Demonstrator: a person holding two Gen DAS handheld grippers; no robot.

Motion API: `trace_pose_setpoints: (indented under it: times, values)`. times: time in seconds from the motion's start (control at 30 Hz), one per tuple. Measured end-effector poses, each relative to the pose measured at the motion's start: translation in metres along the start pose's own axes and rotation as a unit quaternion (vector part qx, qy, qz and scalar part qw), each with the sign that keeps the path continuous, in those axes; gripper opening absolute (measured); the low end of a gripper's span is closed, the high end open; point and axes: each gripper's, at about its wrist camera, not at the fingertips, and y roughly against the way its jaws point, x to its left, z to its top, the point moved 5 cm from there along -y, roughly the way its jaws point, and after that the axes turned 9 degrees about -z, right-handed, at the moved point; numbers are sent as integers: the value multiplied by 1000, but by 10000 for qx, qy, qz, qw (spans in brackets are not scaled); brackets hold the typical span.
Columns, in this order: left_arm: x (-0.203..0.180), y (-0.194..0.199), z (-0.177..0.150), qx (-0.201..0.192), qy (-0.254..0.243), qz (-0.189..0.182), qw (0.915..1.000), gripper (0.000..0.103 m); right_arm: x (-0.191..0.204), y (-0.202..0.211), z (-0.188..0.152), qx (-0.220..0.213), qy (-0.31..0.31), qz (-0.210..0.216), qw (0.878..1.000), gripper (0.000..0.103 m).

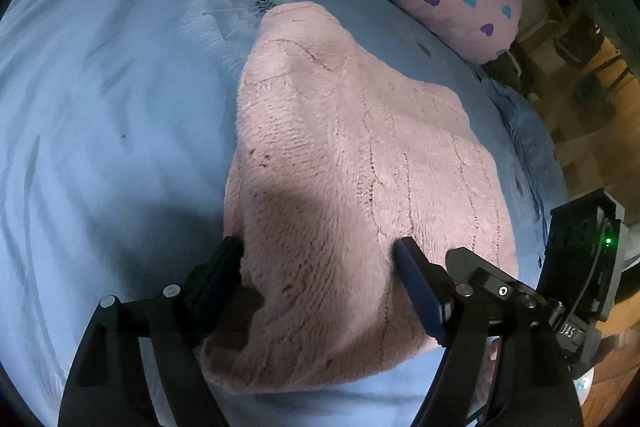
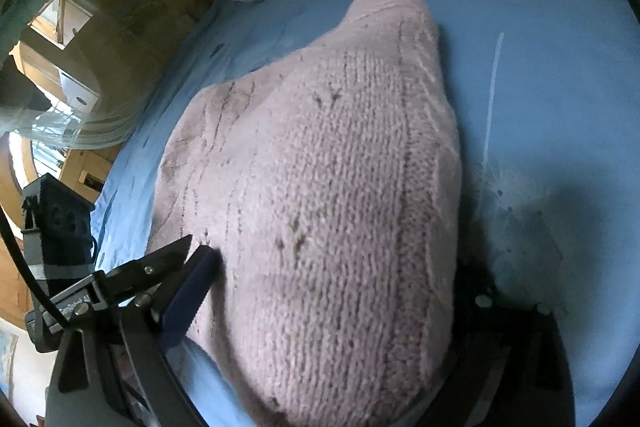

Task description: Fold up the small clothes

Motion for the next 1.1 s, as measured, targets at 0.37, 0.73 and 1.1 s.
trace_pose_setpoints:
  times: [0.37, 0.73, 1.1]
  values:
    - [0, -3, 3, -49, 129, 63, 9999, 59, 7, 8, 5, -115, 5, -199, 9997, 59]
    - [-16, 23, -5, -5, 195, -784, 9967, 21, 31, 57, 7, -503, 81, -289, 9983, 47]
    - [-94, 25, -63, 336, -82, -1220, 9919, 17, -17, 121, -31, -355, -533, 169, 9978, 46]
